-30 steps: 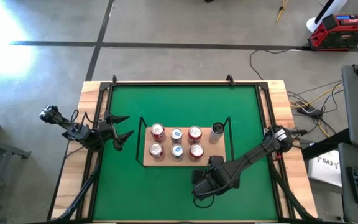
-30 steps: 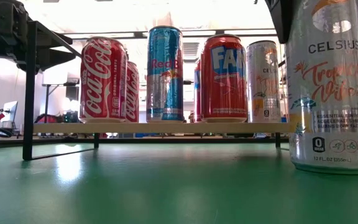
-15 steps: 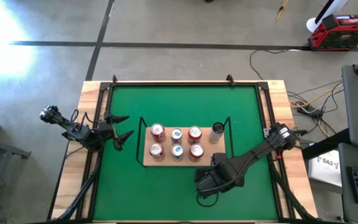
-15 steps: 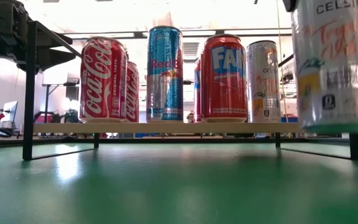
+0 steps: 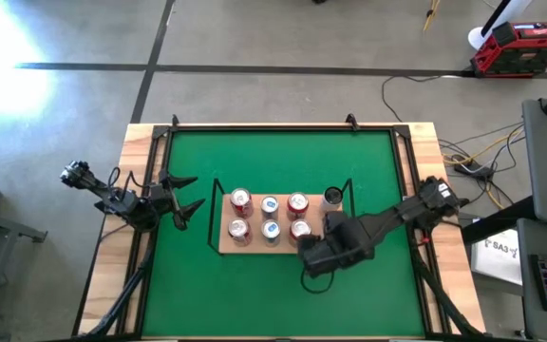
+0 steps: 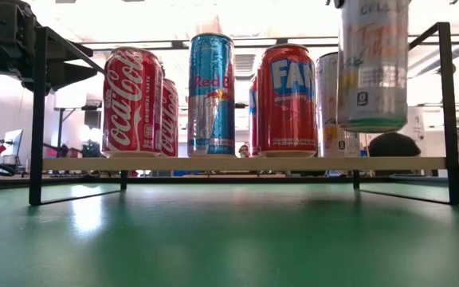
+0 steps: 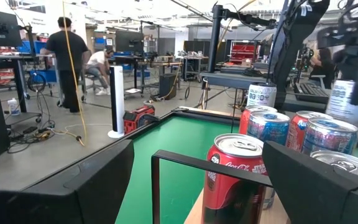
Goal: Place canned beverage on shelf
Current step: Put the white soda can on the shelf
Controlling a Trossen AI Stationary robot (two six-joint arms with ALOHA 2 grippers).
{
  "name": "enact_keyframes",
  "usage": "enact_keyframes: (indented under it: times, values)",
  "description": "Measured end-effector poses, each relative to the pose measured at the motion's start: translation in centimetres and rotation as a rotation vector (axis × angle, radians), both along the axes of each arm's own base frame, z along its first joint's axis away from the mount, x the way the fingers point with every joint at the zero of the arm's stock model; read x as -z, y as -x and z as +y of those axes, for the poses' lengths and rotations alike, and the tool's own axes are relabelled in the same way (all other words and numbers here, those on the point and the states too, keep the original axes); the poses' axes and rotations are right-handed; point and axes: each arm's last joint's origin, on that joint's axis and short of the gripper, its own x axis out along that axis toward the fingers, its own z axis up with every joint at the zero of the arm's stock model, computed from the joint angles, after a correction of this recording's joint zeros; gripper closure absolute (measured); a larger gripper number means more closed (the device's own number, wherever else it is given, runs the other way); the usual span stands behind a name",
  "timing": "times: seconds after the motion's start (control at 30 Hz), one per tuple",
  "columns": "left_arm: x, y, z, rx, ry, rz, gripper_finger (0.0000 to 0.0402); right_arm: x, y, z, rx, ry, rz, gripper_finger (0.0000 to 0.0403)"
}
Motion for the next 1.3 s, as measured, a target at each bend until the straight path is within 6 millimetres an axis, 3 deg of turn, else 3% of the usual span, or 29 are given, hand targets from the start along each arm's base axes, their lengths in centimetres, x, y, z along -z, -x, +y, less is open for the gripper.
enact_keyframes:
  times: [0.47, 0.87, 1.3]
  values:
    - [0.0, 0.0, 0.0, 0.000, 0.000, 0.000, 0.0061, 1.1, -1.0, -3.8, -0.044, -0.018, 0.078, 0.0145]
    - [0.0, 0.0, 0.0, 0.000, 0.000, 0.000, 0.0061, 1.6, 0.3, -4.9, -0.020, -0.009, 0.116, 0.0145]
    - [0.0, 0.0, 0.0, 0.000, 0.000, 0.000, 0.0061, 2.2, 0.3, -5.3, -0.005, 0.034, 0.127, 0.0144]
